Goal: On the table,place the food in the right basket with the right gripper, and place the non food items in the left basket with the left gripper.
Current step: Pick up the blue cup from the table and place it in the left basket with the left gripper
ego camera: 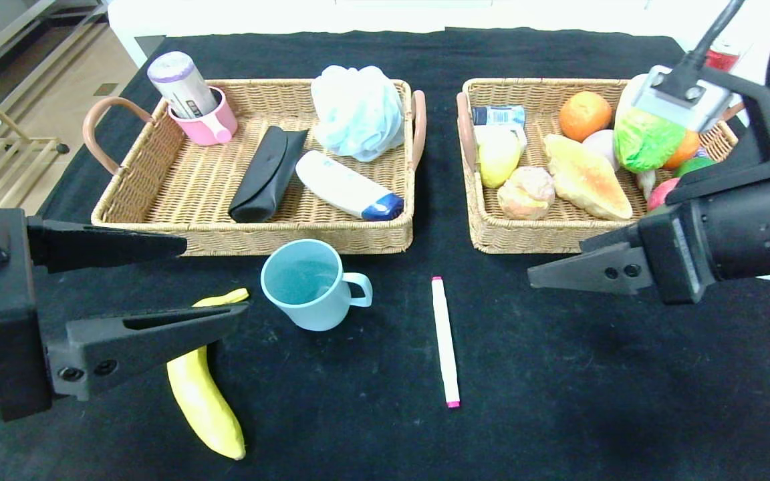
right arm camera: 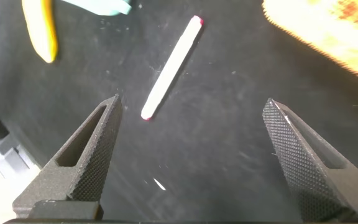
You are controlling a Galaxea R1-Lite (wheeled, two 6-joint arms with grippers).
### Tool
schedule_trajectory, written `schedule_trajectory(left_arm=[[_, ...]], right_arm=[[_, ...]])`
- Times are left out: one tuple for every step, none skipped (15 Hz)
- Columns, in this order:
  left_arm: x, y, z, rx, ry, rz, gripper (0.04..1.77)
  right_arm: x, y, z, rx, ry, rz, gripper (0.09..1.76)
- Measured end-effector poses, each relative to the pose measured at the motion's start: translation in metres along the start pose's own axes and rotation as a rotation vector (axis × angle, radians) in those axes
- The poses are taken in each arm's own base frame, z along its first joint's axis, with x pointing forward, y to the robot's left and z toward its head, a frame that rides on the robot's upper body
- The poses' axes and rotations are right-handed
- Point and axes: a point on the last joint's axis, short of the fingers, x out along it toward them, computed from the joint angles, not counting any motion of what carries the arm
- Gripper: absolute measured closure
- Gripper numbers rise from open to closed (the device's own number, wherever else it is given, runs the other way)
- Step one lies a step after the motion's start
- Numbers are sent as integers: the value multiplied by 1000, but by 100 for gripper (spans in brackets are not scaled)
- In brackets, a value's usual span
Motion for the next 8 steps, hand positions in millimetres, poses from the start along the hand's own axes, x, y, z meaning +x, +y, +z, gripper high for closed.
schedule_trajectory(left_arm=[[0,0,0,-4,2,2,9],[1,0,-1,-8,6,3,9],[2,0,-1,-15,12,4,9],[2,0,-3,-29,38,4,9],[2,0,-5,-39,62,7,9],[3,1,-6,-45,83,15,9],[4,1,-6,-46,93,30,9],[6,2,-6,-47,101,42,9]], right_arm=[[-10,-5,-1,-16,-18,-1,18],[-19,-10,-2,-34,-37,-2,18],[-28,-14,-4,-51,-56,5,17],[-36,-19,-6,-69,-73,18,17],[-44,-24,-8,-95,-89,30,17],[-51,-28,-11,-125,-103,45,16],[-58,-32,-15,-156,-117,57,16],[-64,-36,-18,-189,-131,67,16]])
